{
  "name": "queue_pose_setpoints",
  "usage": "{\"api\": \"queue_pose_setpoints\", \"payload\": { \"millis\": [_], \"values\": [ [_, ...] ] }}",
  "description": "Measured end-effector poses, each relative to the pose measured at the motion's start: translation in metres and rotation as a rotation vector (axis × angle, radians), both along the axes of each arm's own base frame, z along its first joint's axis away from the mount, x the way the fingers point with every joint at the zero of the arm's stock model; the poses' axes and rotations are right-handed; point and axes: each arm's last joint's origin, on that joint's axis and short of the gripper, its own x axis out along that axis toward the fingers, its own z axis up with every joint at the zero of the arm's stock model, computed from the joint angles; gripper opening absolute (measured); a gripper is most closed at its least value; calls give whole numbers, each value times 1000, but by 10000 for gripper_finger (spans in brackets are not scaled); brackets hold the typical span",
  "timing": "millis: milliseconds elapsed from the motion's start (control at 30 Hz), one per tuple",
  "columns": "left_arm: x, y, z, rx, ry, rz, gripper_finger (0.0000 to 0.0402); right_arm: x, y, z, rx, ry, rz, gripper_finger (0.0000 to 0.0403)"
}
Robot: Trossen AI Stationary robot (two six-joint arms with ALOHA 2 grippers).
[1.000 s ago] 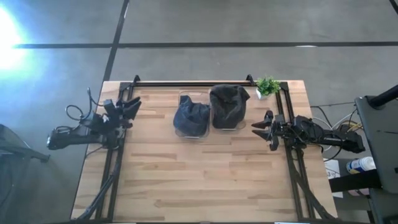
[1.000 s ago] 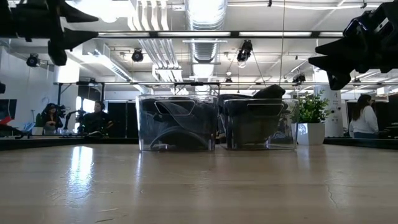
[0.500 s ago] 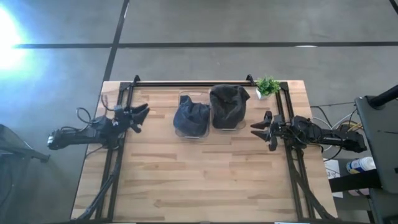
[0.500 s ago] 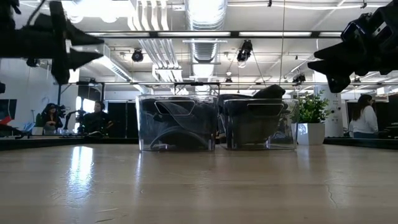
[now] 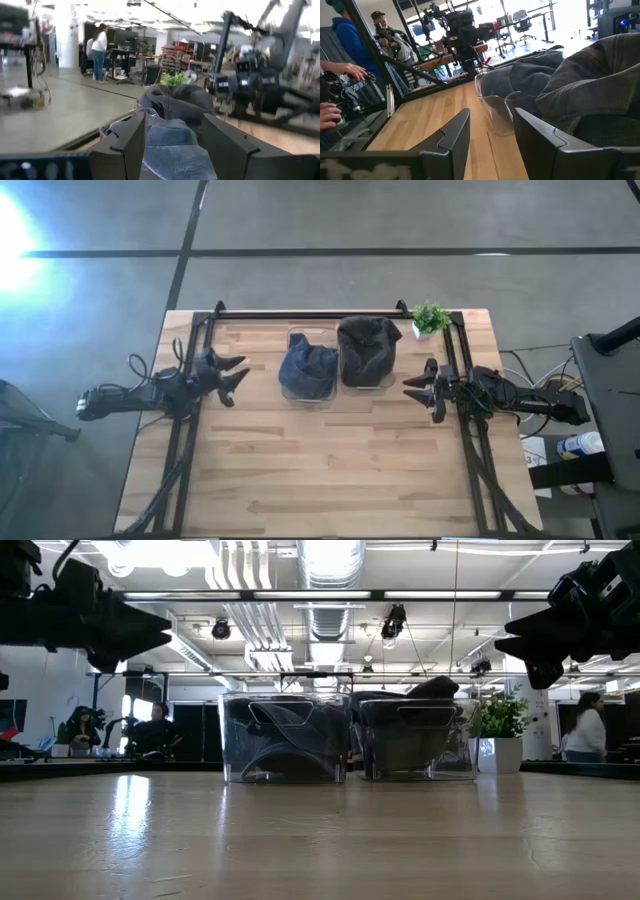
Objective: Pick & Place hat
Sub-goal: Return to Home Position
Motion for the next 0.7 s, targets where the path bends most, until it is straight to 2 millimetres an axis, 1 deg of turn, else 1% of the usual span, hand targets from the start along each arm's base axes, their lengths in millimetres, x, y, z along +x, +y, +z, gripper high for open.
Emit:
{"api": "queue_pose_setpoints", "payload": {
  "millis": [67, 133, 700],
  "values": [
    [0, -1, 0, 54, 28, -12, 188, 0, 0, 0, 0, 0, 0, 146],
    [0, -1, 0, 65, 31, -12, 188, 0, 0, 0, 0, 0, 0, 146],
    [0, 0, -1, 41, 25, -14, 188, 0, 0, 0, 0, 0, -1, 146]
  ]
}}
